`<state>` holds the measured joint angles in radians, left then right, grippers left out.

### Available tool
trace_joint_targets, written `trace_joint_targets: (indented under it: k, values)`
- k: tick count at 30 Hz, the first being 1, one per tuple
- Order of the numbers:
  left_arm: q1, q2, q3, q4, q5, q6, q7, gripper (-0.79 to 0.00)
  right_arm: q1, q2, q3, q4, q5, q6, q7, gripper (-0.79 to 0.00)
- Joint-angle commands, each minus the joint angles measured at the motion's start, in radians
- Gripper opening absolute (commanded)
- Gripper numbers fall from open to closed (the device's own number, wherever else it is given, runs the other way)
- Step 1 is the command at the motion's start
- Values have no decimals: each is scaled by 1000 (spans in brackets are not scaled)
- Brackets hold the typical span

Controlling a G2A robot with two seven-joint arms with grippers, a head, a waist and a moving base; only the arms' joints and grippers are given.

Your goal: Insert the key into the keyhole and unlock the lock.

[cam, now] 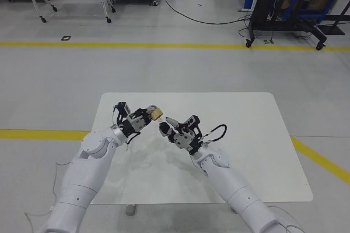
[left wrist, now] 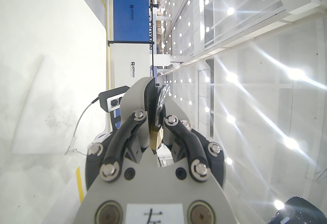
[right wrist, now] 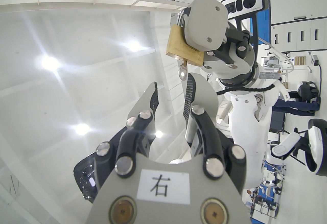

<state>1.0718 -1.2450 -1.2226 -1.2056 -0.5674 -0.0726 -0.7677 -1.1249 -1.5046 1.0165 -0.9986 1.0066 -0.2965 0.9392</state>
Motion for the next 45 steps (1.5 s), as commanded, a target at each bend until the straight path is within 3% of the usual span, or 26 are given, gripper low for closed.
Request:
trace_joint_targets:
  k: [1,10,18,23,31,32,33,34,36,38,45]
  values:
    - [1,0,3,-3,4,-2,-3,-785,0,-1,-1,-1,-7,3,-6,-597]
    - [2,-1,11,-10,6,-16,-33,-785,9,-9,-7,14,-22,2,-50,-785]
    - [7,1,12,-24,44,-79,-45,-785,2,-20,5,7,83,75,-43,-785]
    - [18,7,6,-47,151,-153,10,-785,-1,-24,30,7,187,154,-23,-785]
    - [47,11,6,-90,264,-211,86,-785,-2,-19,54,1,168,177,-11,-785]
    - [48,11,6,-92,264,-208,88,-785,-3,-18,55,-2,161,174,-5,-699]
    - [49,11,7,-92,264,-204,90,-785,-5,-16,58,-7,151,168,5,-385]
    - [50,11,5,-90,255,-196,94,-785,-6,-14,64,-14,138,156,18,0]
    - [50,10,-2,-85,232,-179,100,-785,-7,-6,83,-25,84,107,34,0]
    - [48,10,-9,-77,203,-163,101,-785,-8,11,115,-37,-56,-4,3,0]
    - [31,10,-3,-60,252,-151,119,-785,-131,82,371,-274,-198,-90,12,0]
